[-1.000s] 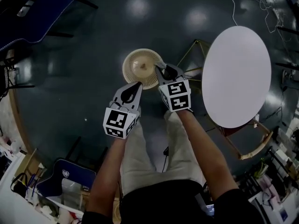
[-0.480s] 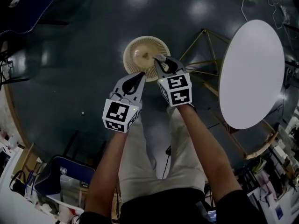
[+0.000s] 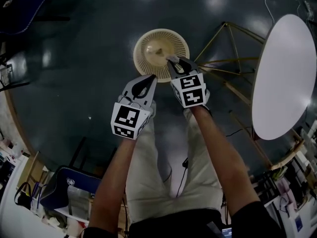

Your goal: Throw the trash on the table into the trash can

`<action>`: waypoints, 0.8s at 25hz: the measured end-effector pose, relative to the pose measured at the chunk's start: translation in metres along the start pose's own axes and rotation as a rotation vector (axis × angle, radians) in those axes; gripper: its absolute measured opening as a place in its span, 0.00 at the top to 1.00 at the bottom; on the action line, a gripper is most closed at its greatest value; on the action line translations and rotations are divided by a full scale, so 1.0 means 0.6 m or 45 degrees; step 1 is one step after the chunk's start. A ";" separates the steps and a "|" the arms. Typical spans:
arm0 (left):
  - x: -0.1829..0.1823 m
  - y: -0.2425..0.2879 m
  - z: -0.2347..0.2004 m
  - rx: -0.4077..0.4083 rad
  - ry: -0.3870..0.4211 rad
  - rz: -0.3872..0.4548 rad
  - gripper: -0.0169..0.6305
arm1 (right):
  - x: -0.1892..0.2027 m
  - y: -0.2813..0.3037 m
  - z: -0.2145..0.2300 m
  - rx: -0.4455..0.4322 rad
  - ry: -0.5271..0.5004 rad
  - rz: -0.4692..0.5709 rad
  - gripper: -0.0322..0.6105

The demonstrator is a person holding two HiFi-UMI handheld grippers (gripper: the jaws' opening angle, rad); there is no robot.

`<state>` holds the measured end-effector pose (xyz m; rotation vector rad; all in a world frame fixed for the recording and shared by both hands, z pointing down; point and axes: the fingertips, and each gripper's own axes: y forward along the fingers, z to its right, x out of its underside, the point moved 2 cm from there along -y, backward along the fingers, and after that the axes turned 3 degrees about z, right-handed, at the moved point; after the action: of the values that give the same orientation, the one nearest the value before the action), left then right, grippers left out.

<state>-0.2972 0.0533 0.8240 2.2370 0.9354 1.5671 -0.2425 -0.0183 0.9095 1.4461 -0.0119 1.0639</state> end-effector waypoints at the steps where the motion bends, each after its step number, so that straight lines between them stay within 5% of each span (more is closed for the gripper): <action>1: 0.010 0.004 -0.001 0.004 -0.001 -0.005 0.95 | 0.012 0.008 0.001 -0.004 0.006 -0.012 0.79; 14: 0.113 0.037 -0.046 0.037 0.018 -0.089 0.95 | 0.128 0.100 0.002 -0.040 0.043 -0.112 0.78; 20: 0.108 0.026 -0.063 0.022 0.010 -0.079 0.95 | 0.122 0.105 -0.013 -0.053 0.052 -0.108 0.65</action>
<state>-0.3122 0.0769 0.8955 2.1924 1.0142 1.5478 -0.2423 0.0155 1.0001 1.3755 0.0552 1.0180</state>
